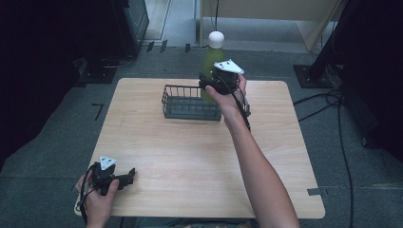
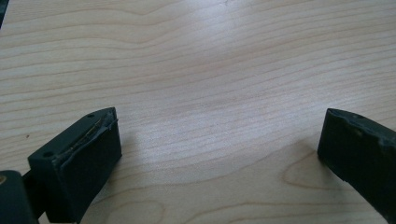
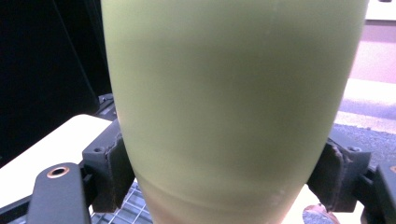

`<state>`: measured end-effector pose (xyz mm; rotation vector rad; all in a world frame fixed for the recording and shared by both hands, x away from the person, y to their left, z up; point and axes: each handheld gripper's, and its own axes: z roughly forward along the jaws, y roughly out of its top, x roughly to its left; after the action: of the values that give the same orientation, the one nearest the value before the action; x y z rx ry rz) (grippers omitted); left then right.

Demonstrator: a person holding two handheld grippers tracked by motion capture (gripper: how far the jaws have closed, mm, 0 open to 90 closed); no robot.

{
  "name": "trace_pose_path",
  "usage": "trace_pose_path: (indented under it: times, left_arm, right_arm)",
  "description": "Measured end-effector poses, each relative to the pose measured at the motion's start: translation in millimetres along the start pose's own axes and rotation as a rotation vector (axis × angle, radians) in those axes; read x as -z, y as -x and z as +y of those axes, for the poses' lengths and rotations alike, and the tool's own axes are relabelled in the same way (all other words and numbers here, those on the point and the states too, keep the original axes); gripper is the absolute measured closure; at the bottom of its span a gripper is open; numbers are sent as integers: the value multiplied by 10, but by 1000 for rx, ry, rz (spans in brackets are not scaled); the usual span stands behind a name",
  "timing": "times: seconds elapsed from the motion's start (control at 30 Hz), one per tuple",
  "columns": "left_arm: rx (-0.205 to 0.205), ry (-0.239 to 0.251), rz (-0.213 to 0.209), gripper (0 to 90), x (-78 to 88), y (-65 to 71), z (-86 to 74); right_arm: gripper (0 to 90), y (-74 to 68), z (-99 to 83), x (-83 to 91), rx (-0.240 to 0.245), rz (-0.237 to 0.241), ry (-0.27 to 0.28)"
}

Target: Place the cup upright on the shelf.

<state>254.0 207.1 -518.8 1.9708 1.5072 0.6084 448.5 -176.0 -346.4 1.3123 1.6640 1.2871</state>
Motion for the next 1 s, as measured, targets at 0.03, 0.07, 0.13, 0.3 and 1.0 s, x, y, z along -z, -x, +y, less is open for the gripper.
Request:
trace_pose_path:
  times: [0.03, 0.07, 0.13, 0.3, 1.0]
  left_arm:
    - [-1, 0, 0, 0, 0, 0, 0]
    - [0, 0, 0, 0, 0, 0, 0]
    - [0, 0, 0, 0, 0, 0, 0]
    - [-1, 0, 0, 0, 0, 0, 0]
    - [0, 0, 0, 0, 0, 0, 0]
  right_arm:
    - [205, 6, -4, -16, -1, -3, 2]
    - [205, 10, -11, -31, -3, -6, 1]
    - [206, 20, -32, -69, -4, -12, -1]
    - [205, 46, -96, -159, -26, -16, -23]
    - [205, 85, -422, -373, -2, -36, -72]
